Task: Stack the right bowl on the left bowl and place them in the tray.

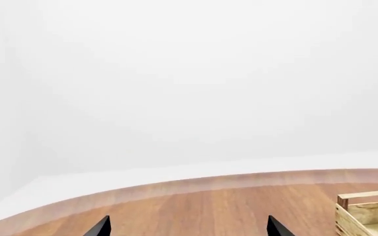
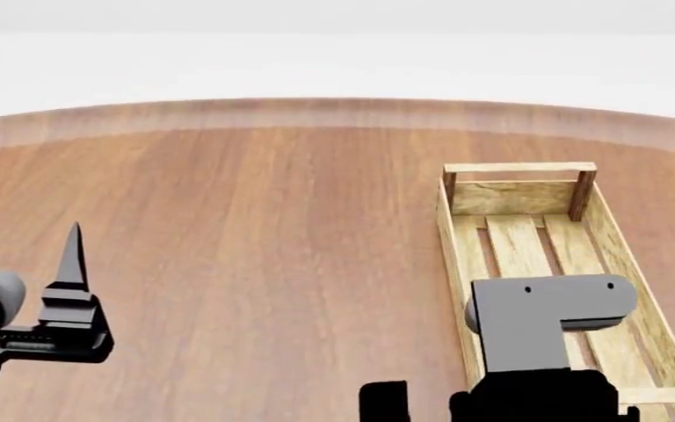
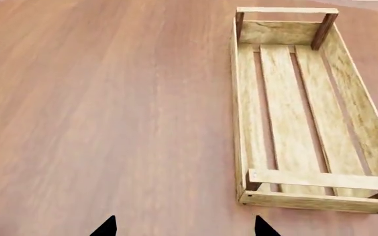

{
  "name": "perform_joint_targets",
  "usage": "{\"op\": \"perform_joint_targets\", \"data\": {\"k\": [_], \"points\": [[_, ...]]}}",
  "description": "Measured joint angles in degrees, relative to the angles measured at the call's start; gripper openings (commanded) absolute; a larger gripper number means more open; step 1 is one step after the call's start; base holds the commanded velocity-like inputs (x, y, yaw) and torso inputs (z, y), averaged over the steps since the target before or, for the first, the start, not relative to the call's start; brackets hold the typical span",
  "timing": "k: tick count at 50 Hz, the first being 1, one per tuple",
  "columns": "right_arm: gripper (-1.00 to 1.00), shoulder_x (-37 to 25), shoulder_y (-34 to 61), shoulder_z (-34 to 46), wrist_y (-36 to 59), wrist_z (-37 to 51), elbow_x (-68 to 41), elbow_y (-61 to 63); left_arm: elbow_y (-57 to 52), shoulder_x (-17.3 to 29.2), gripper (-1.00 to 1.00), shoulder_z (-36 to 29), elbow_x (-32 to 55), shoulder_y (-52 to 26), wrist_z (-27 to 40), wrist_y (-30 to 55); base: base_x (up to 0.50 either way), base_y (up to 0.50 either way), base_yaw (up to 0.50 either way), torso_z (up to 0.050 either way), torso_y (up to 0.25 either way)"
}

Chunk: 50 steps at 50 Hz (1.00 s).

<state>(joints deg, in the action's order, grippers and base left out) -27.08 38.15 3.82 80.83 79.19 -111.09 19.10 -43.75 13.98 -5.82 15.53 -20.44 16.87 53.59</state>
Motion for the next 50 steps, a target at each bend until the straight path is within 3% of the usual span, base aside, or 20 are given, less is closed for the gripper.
{"op": "perform_joint_targets", "data": {"k": [10, 23, 50], "points": [[1.0, -3.0, -1.8, 4.0, -1.7, 4.8, -7.5, -1.1, 0.0, 0.2, 1.0, 0.1, 0.4, 0.1, 0.2, -0.2, 0.0, 0.0, 0.0, 0.0, 0.0], [1.0, -4.5, -3.7, 6.7, -2.7, 5.2, -9.2, -2.1, 0.4, 0.4, 1.0, 0.2, 0.7, 0.3, 0.5, -0.8, 0.0, 0.0, 0.0, 0.0, 0.0], [1.0, -2.3, -6.1, 7.9, -1.3, -6.8, 2.5, -8.1, 0.5, 1.1, 1.0, 0.0, 1.5, 0.3, 1.2, -1.2, 0.0, 0.0, 0.0, 0.0, 0.0]]}}
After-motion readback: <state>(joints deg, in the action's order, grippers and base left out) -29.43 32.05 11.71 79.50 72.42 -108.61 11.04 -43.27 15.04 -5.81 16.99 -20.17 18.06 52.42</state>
